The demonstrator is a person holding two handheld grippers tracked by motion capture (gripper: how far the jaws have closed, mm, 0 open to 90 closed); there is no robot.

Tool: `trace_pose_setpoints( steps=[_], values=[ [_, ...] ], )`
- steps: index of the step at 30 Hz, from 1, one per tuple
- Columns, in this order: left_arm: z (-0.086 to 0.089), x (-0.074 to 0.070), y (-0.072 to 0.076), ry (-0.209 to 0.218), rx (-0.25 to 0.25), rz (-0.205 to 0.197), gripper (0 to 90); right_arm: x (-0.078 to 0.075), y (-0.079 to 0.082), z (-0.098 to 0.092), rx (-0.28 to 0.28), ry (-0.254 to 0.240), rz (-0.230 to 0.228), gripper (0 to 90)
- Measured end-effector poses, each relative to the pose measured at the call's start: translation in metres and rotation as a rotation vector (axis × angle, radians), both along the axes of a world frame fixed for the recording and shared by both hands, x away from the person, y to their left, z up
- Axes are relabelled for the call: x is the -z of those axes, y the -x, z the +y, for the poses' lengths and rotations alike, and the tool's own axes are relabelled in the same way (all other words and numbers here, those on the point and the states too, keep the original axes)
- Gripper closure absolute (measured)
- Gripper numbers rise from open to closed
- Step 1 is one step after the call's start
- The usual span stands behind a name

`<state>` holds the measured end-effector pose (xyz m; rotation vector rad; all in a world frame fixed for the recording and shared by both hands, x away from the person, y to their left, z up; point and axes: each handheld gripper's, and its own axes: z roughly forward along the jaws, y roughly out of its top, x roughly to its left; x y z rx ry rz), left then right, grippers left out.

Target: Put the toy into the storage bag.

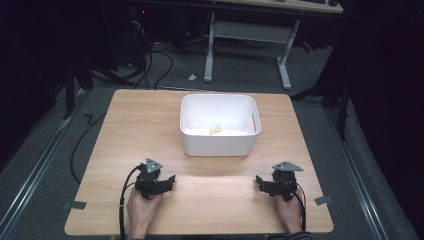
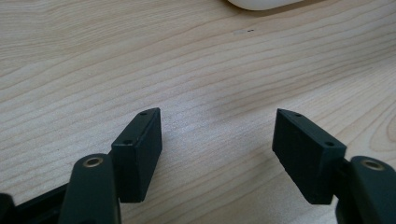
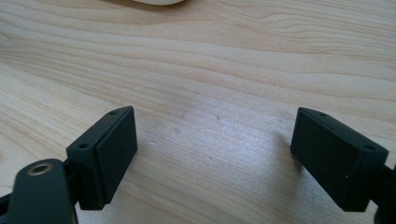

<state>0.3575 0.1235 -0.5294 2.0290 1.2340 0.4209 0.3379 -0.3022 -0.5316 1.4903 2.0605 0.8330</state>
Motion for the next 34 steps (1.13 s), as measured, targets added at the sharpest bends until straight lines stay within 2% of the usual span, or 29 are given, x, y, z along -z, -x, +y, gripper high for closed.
trace_pose_setpoints(
  steps=[7, 15, 19, 22, 27, 34],
  values=[
    [-0.0019, 0.0020, 0.0022, -0.008, 0.001, -0.019, 31.4, 0.0000, 0.0001, 0.0000, 0.000, 0.000, 0.000, 14.6],
    [-0.0045, 0.0061, 0.0060, -0.020, 0.002, -0.060, 29.2, 0.0000, 0.0001, 0.0001, 0.001, 0.000, 0.000, 14.6],
    [-0.0071, 0.0062, 0.0067, -0.047, 0.004, -0.066, 28.5, 0.0000, 0.0002, 0.0003, 0.002, 0.000, 0.000, 14.6],
    [-0.0065, 0.0064, 0.0063, -0.037, 0.008, -0.064, 27.7, 0.0000, 0.0003, 0.0005, 0.005, -0.001, 0.001, 14.6],
    [-0.0074, 0.0065, 0.0068, -0.044, 0.018, -0.062, 24.7, 0.0000, 0.0004, 0.0006, 0.005, -0.001, 0.001, 14.6],
    [-0.0060, 0.0064, 0.0070, -0.032, 0.017, -0.059, 25.0, 0.0001, 0.0004, 0.0005, 0.005, -0.001, 0.000, 14.5]
  ],
)
